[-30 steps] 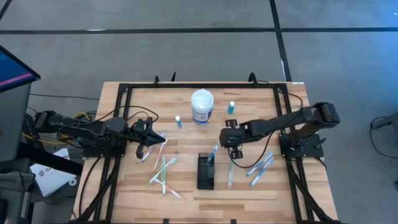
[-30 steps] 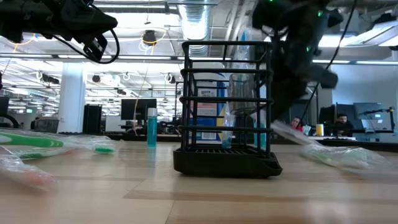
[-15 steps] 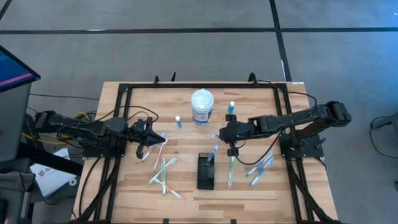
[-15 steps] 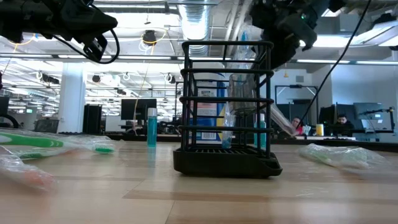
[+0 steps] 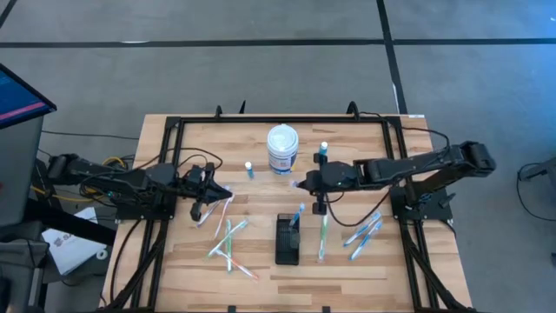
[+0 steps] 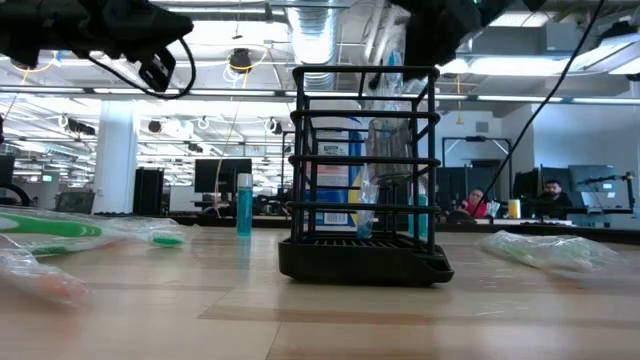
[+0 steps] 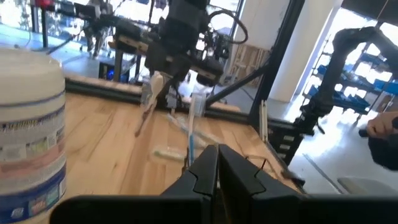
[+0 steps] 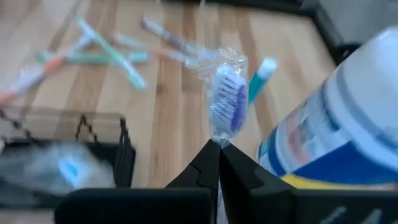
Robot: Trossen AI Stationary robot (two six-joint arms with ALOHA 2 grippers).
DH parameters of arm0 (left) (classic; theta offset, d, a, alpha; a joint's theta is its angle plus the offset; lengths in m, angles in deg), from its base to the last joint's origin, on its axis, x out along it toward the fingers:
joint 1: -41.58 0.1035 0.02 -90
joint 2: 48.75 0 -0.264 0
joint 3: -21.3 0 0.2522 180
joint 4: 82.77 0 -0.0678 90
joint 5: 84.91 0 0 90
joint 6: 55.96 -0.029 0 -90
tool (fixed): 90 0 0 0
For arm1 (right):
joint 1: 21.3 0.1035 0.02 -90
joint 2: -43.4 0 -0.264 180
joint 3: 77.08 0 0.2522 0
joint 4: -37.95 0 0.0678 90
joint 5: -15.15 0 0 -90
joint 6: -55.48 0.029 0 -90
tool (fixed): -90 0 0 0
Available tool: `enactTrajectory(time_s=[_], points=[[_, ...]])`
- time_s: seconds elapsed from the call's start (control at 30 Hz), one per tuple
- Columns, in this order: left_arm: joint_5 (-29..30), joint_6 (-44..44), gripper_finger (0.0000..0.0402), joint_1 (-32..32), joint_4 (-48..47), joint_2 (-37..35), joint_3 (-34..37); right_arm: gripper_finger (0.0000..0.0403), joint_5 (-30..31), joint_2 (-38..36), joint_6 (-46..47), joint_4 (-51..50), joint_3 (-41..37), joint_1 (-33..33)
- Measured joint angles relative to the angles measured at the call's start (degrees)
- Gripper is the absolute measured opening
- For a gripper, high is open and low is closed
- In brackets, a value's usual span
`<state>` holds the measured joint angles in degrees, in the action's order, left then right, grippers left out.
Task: Pick & Place toothbrushing station
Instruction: Put the right violet toothbrush into the black mesh organizer
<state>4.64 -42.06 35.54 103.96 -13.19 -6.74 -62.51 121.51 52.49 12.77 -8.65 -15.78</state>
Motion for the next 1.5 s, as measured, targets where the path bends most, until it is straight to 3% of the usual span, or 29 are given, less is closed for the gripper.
enactTrajectory(time_s=[0.33,0.6,0.77,1.03,1.23,1.5], points=[[0.5,-4.9,0.0008,0.0,19.4,13.6,0.0,0.0,-0.4,-1.7,-0.5,8.6,0.0,-0.1],[4.1,-5.1,0.002,0.7,32.5,25.0,-0.1,0.0,-1.5,-1.7,-0.6,14.2,0.0,0.1],[4.1,-5.7,0.0059,1.0,33.3,29.6,-4.0,0.0,-3.7,-1.7,-1.4,16.6,0.0,0.1],[4.5,-14.7,0.0119,1.1,33.2,38.8,-13.0,0.0,-3.7,-1.7,-1.0,17.7,0.0,0.1],[6.7,-15.6,0.014,2.1,33.2,45.9,-18.7,0.0,-3.7,-1.7,-1.0,18.0,0.0,0.2],[6.9,-15.4,0.0154,3.5,33.3,49.7,-22.0,0.0,-3.7,-1.7,-1.0,17.9,0.0,0.1]])
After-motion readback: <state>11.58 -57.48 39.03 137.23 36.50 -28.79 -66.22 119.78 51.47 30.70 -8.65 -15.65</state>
